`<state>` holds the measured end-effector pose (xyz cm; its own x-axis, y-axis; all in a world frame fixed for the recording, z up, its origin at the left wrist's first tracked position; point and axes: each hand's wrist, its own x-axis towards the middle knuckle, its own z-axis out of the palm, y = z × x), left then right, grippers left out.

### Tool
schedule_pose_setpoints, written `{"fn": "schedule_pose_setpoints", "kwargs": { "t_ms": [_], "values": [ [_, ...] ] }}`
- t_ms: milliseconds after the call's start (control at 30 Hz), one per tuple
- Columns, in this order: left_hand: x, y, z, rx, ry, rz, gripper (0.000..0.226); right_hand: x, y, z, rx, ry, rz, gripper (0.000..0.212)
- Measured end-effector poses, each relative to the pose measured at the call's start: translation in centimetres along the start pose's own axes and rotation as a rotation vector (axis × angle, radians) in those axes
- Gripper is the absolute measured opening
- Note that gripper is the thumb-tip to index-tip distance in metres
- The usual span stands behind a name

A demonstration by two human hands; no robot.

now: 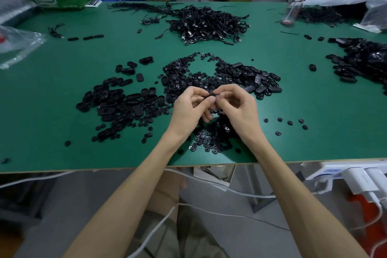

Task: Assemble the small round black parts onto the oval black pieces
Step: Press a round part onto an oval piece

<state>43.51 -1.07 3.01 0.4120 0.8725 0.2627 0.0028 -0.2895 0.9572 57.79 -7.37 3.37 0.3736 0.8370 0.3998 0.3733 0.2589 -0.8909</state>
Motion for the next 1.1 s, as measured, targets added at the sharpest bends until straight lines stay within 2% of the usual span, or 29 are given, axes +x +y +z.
{"fn": "schedule_pose_setpoints", "kwargs": {
  "t_ms": [67,233,333,400,467,633,767,833,933,1000,1100],
  "values": [
    [0.1,0.0,0.1,0.005,0.023,0.003,0.015,0.1,0.3,-0.1,0.014,0.077,0.022,0.013],
    [0.3,-0.2,0.1,0.03,0.049,-0.001,0.012,0.7,1.7,-0.9,0.156,0.46,0.257,0.019],
    [0.2,-0.3,0.0,0.078,0.051,-0.007,0.014,1.1,2.0,-1.0,0.242,0.53,0.309,0.036],
    [0.2,-0.4,0.0,0.095,0.057,-0.007,0.014,1.1,2.0,-0.9,0.26,0.492,0.309,0.057],
    [0.2,-0.4,0.0,0.112,0.071,0.004,0.014,1.0,2.0,-0.8,0.235,0.449,0.31,0.064],
    [0.0,0.4,0.3,0.233,0.116,0.092,0.018,0.8,1.7,-0.8,0.082,0.415,0.306,0.04],
    [1.7,1.7,-2.9,0.419,0.129,0.132,0.02,0.5,1.2,-0.7,-0.073,0.266,0.249,0.037],
    [3.2,2.1,-6.1,0.633,0.138,0.072,0.025,0.6,1.2,-0.5,-0.214,0.13,0.207,0.04],
    [4.7,1.6,-11.7,1.055,0.212,-0.107,0.035,0.6,1.2,0.1,-0.439,-0.037,0.168,0.049],
    [4.7,1.1,-14.8,1.299,0.237,-0.261,0.034,0.7,1.2,0.3,-0.505,-0.066,0.172,0.055],
    [3.9,0.7,-17.2,1.421,0.201,-0.444,0.019,0.8,1.3,0.3,-0.537,-0.078,0.164,0.053]
  ]
}}
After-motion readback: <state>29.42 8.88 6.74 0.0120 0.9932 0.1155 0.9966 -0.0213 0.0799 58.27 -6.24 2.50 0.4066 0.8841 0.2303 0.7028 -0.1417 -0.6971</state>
